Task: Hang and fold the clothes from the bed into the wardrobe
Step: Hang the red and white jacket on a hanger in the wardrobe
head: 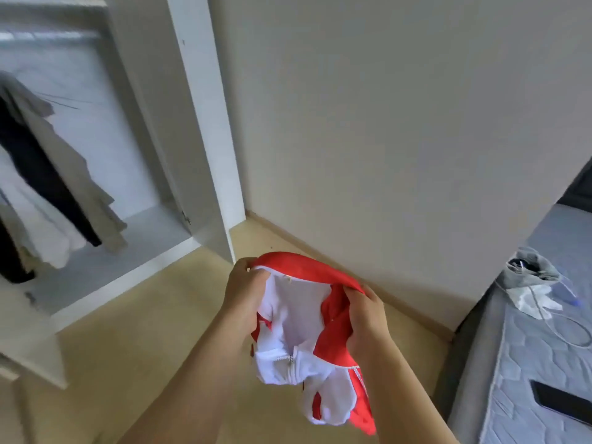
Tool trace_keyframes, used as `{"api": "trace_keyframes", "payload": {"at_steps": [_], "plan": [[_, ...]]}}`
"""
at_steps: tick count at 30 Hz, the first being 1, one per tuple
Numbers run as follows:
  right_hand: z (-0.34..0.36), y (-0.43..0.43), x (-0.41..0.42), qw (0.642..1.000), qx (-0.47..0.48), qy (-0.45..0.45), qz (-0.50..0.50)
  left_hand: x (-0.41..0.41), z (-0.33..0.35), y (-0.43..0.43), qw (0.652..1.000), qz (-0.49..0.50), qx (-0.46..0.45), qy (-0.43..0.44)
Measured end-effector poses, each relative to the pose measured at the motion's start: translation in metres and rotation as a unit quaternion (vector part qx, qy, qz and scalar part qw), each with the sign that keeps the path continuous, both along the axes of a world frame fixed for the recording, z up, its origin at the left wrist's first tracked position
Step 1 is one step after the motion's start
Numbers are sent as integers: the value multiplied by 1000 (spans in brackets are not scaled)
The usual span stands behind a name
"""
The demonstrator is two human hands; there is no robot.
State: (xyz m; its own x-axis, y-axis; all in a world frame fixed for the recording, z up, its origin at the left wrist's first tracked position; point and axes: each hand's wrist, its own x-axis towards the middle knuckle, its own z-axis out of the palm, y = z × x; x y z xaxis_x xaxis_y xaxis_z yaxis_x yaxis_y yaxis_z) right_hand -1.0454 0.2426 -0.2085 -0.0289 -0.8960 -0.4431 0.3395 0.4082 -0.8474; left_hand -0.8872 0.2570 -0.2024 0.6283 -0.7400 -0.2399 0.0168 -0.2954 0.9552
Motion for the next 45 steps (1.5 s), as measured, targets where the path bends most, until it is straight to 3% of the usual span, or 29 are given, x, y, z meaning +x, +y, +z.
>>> {"api": "trace_keyframes", "payload": {"at_steps": [5,16,21,25,30,32,35,38,40,42,45], "plan": [[-5,-21,79,995,-18,37,94,79,-4,15,997,68,-2,-35],[-24,-120,190,969,-51,106,215,173,-28,-45,963,248,-9,101],[-31,-204,222,939,-66,145,304,211,-29,-134,946,274,59,161],[-29,-259,255,910,-134,175,351,231,-24,-177,931,284,12,228],[-24,-279,334,842,-169,200,472,285,-19,-182,907,346,27,240],[-22,-281,366,828,-180,198,493,307,-22,-178,905,346,-4,249],[-21,-294,416,835,-204,186,476,348,-24,-180,912,288,-86,280],[-17,-304,472,846,-221,180,450,403,-30,-189,948,258,-26,188],[-10,-313,514,860,-228,168,424,446,-33,-191,969,232,84,26],[1,-324,558,876,-235,155,391,493,-33,-190,944,194,196,-179],[16,-331,619,891,-247,130,357,559,-18,-189,890,231,249,-305]]}}
